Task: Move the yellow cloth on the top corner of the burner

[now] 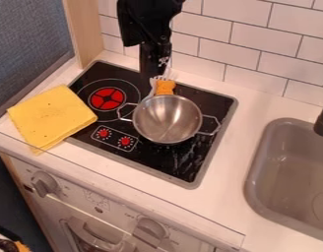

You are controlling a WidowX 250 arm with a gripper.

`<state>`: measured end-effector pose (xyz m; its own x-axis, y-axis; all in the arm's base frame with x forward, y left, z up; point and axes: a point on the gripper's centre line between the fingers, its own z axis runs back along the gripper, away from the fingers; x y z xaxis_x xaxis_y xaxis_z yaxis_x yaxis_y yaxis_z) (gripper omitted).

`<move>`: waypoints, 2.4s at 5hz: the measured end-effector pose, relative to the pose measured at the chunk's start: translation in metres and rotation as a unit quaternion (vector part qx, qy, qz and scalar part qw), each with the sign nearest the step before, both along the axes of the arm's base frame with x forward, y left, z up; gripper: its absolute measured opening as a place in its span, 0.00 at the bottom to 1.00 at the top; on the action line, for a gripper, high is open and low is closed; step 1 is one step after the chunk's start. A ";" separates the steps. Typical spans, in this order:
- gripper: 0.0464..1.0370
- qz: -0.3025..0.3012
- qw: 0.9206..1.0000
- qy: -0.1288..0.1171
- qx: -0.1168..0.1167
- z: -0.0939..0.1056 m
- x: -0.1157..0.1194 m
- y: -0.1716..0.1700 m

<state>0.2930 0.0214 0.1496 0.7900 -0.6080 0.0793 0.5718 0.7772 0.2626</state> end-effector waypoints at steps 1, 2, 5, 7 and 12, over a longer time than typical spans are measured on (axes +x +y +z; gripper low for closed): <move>0.96 0.000 1.000 0.016 0.000 -0.008 -0.002 0.000; 0.96 0.014 0.999 0.039 0.022 -0.009 -0.019 0.016; 0.96 0.117 0.992 0.026 0.024 -0.014 -0.089 0.109; 0.96 0.151 0.987 0.053 0.000 -0.052 -0.079 0.141; 0.96 0.182 0.979 0.095 -0.010 -0.123 -0.012 0.154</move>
<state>0.2807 0.1753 0.0262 0.9558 -0.2826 -0.0807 0.2924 0.9424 0.1622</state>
